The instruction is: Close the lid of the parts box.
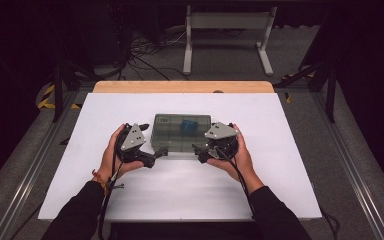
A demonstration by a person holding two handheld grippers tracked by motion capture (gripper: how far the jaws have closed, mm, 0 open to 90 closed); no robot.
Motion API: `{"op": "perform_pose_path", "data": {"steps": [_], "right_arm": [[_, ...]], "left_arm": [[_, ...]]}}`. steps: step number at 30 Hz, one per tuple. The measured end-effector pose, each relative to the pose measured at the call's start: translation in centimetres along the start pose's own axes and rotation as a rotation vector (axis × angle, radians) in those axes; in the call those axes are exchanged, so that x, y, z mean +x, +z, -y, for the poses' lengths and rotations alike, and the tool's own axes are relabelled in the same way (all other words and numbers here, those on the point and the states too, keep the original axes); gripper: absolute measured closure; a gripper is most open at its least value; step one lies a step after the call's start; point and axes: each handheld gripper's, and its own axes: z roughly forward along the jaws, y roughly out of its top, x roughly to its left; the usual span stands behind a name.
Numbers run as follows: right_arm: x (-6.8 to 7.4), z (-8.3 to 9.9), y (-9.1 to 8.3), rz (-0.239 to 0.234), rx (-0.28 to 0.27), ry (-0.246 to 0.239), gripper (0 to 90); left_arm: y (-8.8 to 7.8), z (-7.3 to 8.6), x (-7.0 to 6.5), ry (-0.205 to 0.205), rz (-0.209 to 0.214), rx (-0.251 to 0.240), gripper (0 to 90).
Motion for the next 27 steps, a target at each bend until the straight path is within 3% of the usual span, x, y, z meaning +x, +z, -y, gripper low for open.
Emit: {"op": "perform_pose_path", "data": {"steps": [6, 27], "right_arm": [[0.2, 0.0, -0.5, 0.001, -0.004, -0.025, 7.0], [0.1, 0.4, -1.9, -0.021, -0.015, -0.028, 7.3]], "left_arm": [[-0.6, -0.3, -0.3, 0.018, -0.002, -0.011, 4.9], [-2.9, -0.2, -0.9, 0.061, -0.013, -0.022, 5.0]]}}
